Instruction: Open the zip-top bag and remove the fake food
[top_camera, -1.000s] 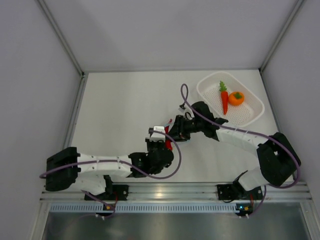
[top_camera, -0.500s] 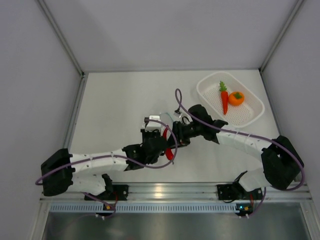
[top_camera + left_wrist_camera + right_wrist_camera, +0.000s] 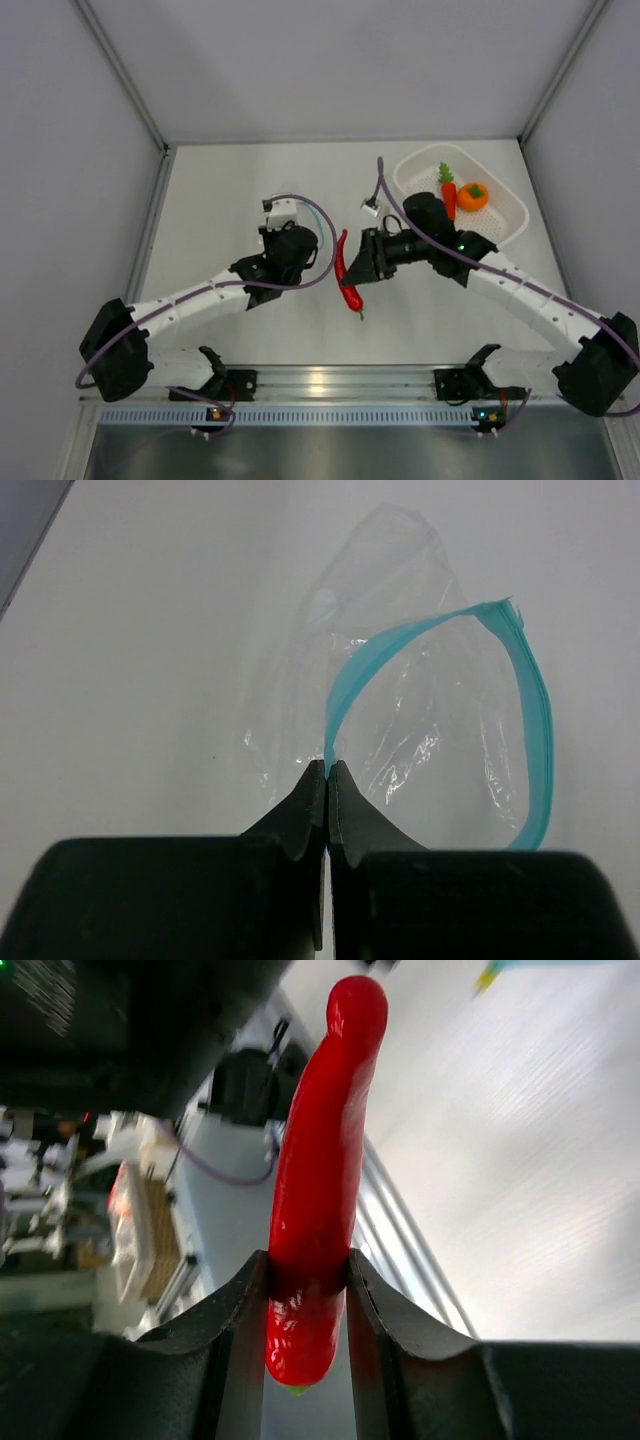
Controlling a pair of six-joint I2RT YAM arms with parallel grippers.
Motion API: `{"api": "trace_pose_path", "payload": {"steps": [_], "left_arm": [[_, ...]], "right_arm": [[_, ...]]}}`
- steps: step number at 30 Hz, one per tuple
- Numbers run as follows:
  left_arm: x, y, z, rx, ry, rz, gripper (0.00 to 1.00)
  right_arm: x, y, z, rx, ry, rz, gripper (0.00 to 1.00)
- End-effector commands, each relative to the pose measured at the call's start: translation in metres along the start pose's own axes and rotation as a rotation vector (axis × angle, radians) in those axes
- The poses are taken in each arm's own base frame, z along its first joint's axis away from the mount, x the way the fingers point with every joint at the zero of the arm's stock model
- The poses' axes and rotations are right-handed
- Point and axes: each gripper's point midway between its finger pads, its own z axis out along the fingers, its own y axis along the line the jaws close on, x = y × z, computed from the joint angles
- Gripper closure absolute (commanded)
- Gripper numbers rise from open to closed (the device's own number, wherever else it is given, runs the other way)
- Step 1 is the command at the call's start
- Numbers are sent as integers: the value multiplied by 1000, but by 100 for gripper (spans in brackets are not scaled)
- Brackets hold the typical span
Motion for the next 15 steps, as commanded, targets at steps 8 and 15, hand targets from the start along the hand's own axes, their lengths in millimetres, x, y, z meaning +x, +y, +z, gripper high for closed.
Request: {"api": "trace_pose_path", "payload": {"steps": [8,15], "left_arm": [[13,1,15,-43,184,124,100],[29,7,34,-92,269,171,100]], "right_arm": [[-131,-151,-154,834,-495,33,100],[-149,-257,-241,1291,-458,147,100]]}}
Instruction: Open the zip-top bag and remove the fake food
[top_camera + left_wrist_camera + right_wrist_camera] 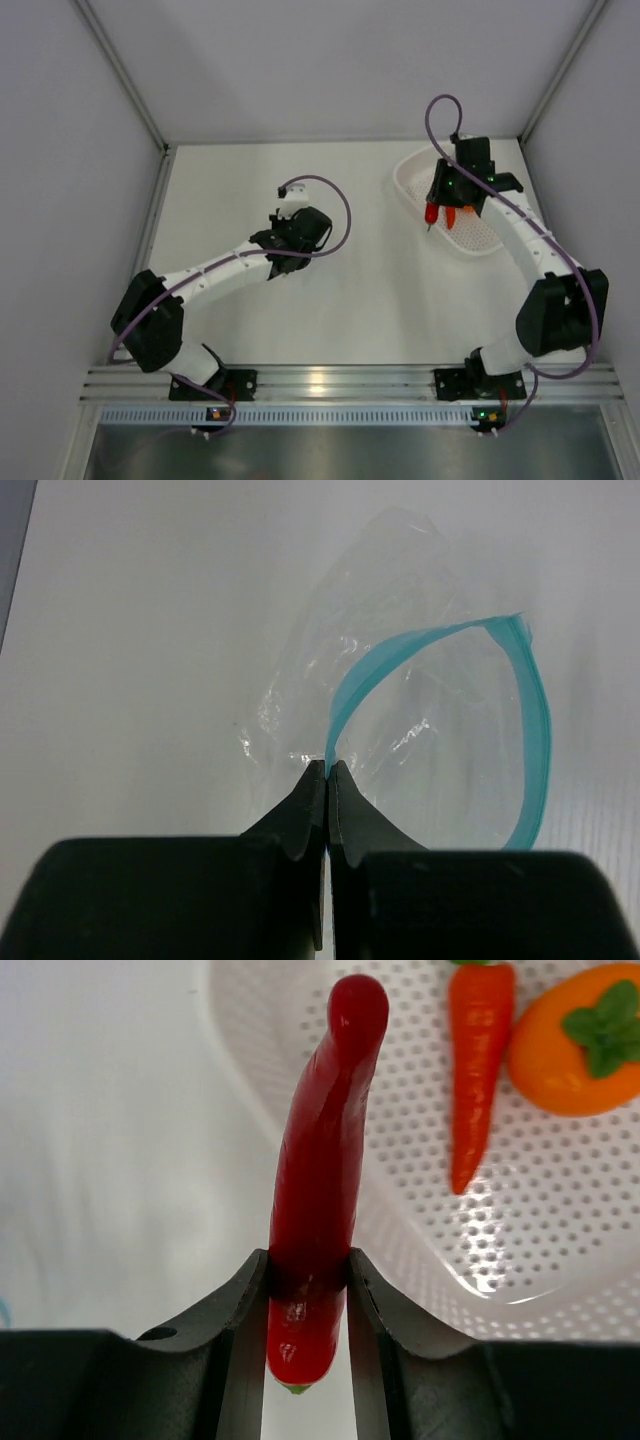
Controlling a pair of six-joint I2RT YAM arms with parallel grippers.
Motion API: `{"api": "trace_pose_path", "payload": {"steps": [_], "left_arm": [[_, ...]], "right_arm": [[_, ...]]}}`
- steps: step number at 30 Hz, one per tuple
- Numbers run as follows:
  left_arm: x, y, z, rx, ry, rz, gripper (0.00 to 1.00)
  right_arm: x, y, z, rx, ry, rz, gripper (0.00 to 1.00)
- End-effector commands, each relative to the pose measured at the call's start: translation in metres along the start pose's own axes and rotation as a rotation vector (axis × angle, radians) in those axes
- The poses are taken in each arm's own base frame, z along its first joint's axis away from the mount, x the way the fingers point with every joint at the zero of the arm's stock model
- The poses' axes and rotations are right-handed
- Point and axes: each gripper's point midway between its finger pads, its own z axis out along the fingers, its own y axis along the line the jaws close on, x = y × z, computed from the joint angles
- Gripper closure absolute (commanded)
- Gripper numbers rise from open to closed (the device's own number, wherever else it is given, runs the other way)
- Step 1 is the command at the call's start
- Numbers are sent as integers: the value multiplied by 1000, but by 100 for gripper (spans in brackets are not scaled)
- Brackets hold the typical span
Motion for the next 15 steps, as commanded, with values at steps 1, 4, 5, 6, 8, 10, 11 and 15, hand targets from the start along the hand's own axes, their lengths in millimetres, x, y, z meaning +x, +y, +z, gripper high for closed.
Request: {"api": "trace_pose_path", "payload": {"steps": [1,4,5,6,8,10,11,15], "left_arm": [[-4,3,5,-14,42,-3,100],[-3,5,13,-45,77,19,100],[-3,7,14,-59,81,29,100],[0,7,18,-77,88,51,100],[-1,10,21,-98,101,67,100],[3,7,27,-99,125,83,100],[4,8,30,-105,136,84,100],[14,8,44,-119,178,101,100]], "right_arm": [[-19,-69,14,270,9,-30,100],[-30,-89,35,340,28,-63,100],[-27,-97,47,371,52,-78,99],[-38,-98,50,373,42,-114,99],[-33,-97,71,354,90,-153,97],[-42,-94,77,333,107,-187,95],[-35,-93,89,315,141,-197,94],[-44,-79,103,236,148,-218,79]]}}
